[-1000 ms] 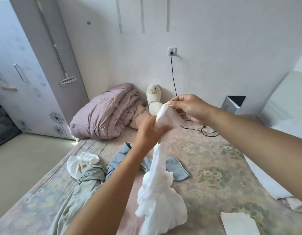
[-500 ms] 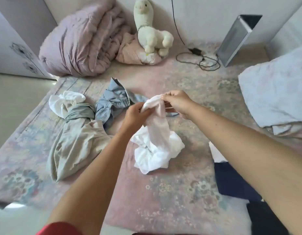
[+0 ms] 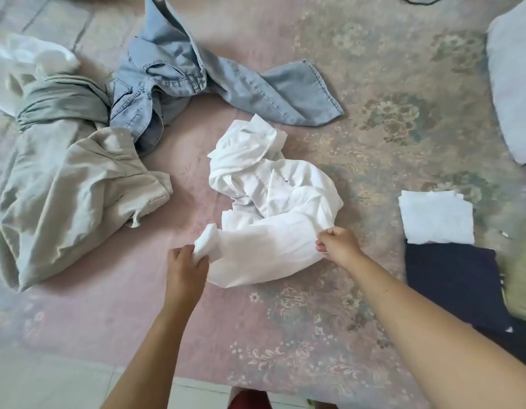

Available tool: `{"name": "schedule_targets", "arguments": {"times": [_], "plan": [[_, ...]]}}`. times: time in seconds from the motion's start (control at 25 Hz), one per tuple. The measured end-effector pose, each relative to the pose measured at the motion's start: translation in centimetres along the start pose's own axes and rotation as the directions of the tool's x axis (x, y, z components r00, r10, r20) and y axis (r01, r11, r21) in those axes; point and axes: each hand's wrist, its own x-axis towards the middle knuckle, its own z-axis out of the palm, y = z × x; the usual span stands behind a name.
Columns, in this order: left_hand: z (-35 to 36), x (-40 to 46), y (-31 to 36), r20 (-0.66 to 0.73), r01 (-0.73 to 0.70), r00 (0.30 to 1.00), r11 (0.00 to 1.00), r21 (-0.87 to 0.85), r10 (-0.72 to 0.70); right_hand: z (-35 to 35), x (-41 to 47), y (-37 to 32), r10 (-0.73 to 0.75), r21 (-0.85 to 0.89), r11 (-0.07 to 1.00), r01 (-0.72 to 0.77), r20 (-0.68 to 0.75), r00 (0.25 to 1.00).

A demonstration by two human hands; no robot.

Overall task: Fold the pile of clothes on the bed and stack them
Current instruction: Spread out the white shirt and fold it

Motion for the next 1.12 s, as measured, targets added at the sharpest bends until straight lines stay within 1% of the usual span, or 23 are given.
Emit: {"name": "schedule_targets", "arguments": {"times": [0.04,0.08,0.12,0.2,0.24,0.28,0.32,0.36,0.4,0.44,0.48,0.52,0.56,0.6,0.68,0.72,0.8,0.88,0.92,0.96,1.04,1.08,1.12], "plan": [[0.7,0.3,0.4,0.063,-0.083,0.995,0.996,0.036,0.081,0.2,1.0,0.0,-0.033,-0.057,0.998,0.031,-0.029,0.999],[1.6,0.5,0.8,0.077,-0.214,0.975,0.972,0.094,0.207,0.5,1.7,-0.4,-0.096,-0.142,0.986,0.088,-0.047,0.994],[2.6,0.8,1.2,0.079,-0.365,0.931,0.917,0.161,0.356,0.8,2.4,-1.0,-0.177,-0.241,0.957,0.16,-0.051,0.983],[5.7,2.6,1.3,0.103,-0.601,0.786,0.716,0.354,0.609,2.0,3.9,-3.0,-0.362,-0.419,0.851,0.317,-0.03,0.932],[7.4,3.3,1.3,0.138,-0.658,0.728,0.628,0.415,0.672,2.6,4.8,-4.1,-0.437,-0.479,0.789,0.385,0.003,0.899],[9.1,4.0,0.9,0.179,-0.684,0.702,0.582,0.441,0.689,3.2,5.8,-5.1,-0.507,-0.544,0.709,0.449,0.05,0.861],[10.6,4.3,0.3,0.236,-0.695,0.699,0.564,0.447,0.675,3.8,6.7,-5.8,-0.56,-0.636,0.586,0.502,0.13,0.818],[12.1,4.5,-0.8,0.284,-0.698,0.7,0.541,0.47,0.656,4.4,7.6,-6.3,-0.582,-0.749,0.392,0.534,0.247,0.775],[13.4,4.5,-1.9,0.326,-0.709,0.689,0.508,0.489,0.647,4.9,8.2,-6.8,-0.571,-0.834,0.119,0.539,0.387,0.724],[14.1,4.5,-2.9,0.34,-0.716,0.678,0.48,0.508,0.652,5.5,8.6,-7.1,-0.543,-0.836,-0.154,0.526,0.516,0.662],[14.7,4.5,-3.7,0.338,-0.718,0.673,0.47,0.514,0.658,6.0,9.0,-7.1,-0.492,-0.773,-0.374,0.513,0.634,0.596],[14.8,4.4,-4.0,0.323,-0.719,0.667,0.465,0.517,0.672,6.4,9.5,-6.9,-0.436,-0.702,-0.516,0.491,0.708,0.555],[14.9,4.4,-4.4,0.302,-0.724,0.654,0.459,0.514,0.693,6.6,9.9,-6.7,-0.396,-0.654,-0.592,0.471,0.745,0.538],[14.8,4.3,-4.6,0.287,-0.732,0.641,0.456,0.506,0.712,6.6,10.4,-6.4,-0.379,-0.625,-0.63,0.462,0.766,0.519],[14.4,4.0,-4.7,0.252,-0.746,0.625,0.47,0.472,0.738,6.3,11.0,-5.8,-0.425,-0.571,-0.701,0.428,0.816,0.392],[14.1,3.9,-4.5,0.233,-0.749,0.627,0.492,0.445,0.744,5.8,11.0,-5.8,-0.497,-0.595,-0.682,0.426,0.804,0.326],[13.0,3.9,-3.4,0.173,-0.734,0.646,0.544,0.406,0.743,4.1,10.0,-6.2,-0.614,-0.635,-0.541,0.552,0.747,0.257],[11.3,3.9,-0.9,0.118,-0.723,0.667,0.6,0.343,0.736,1.6,8.1,-7.3,-0.706,-0.617,-0.406,0.674,0.68,0.198],[10.2,4.0,0.7,0.095,-0.719,0.672,0.616,0.321,0.735,0.4,6.6,-8.5,-0.752,-0.598,-0.317,0.736,0.632,0.19],[8.9,4.2,2.4,0.078,-0.717,0.675,0.627,0.305,0.734,-0.9,4.9,-10.0,-0.795,-0.591,-0.193,0.783,0.562,0.228],[5.7,4.1,6.6,0.028,-0.713,0.683,0.658,0.244,0.73,-3.4,0.8,-13.3,-0.822,-0.582,0.076,0.81,0.423,0.382],[3.8,3.6,9.1,0.002,-0.686,0.718,0.706,0.175,0.696,-4.4,-1.2,-14.7,-0.819,-0.565,0.172,0.807,0.373,0.436],[1.9,2.9,11.7,-0.004,-0.621,0.782,0.78,0.077,0.623,-5.3,-3.2,-15.9,-0.814,-0.541,0.249,0.803,0.332,0.476]]}}
